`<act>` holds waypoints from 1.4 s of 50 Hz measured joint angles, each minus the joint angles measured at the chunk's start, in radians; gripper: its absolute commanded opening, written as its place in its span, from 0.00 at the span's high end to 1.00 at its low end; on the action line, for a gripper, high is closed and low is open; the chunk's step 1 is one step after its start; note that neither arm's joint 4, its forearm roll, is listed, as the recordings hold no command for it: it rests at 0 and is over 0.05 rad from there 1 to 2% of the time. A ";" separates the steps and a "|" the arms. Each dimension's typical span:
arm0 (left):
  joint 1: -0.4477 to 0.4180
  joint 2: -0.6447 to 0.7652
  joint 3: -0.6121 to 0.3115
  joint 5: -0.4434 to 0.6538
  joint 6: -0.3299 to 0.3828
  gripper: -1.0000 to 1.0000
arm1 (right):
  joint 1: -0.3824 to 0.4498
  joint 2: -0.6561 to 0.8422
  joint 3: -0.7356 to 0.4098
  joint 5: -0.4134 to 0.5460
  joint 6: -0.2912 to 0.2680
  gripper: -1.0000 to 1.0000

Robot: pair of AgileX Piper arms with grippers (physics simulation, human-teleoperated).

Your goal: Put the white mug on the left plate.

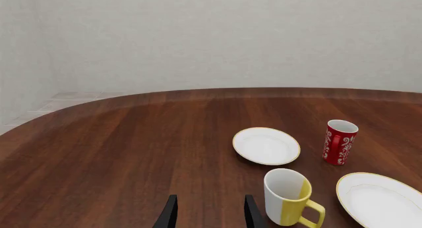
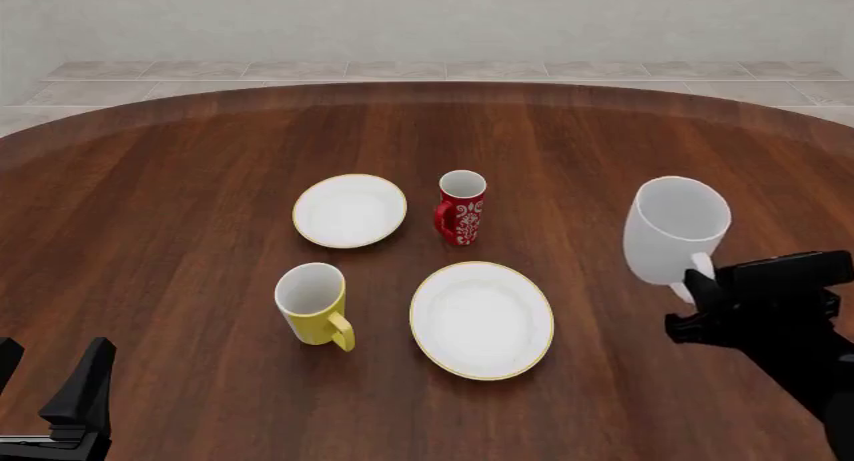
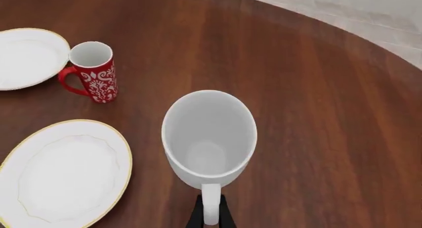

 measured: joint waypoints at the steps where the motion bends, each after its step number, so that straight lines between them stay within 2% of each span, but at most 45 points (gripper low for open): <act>1: 0.000 0.000 0.000 0.000 0.000 0.00 | 0.002 -0.001 -0.006 0.005 -0.002 1.00; 18: 0.000 0.000 0.000 0.000 0.000 0.00 | 0.062 0.029 -0.121 0.047 -0.018 1.00; 49: 0.000 0.000 0.000 0.000 0.000 0.00 | 0.215 0.177 -0.373 0.091 0.009 1.00; 70: 0.000 0.000 0.000 0.000 0.000 0.00 | 0.290 0.284 -0.511 0.109 0.006 1.00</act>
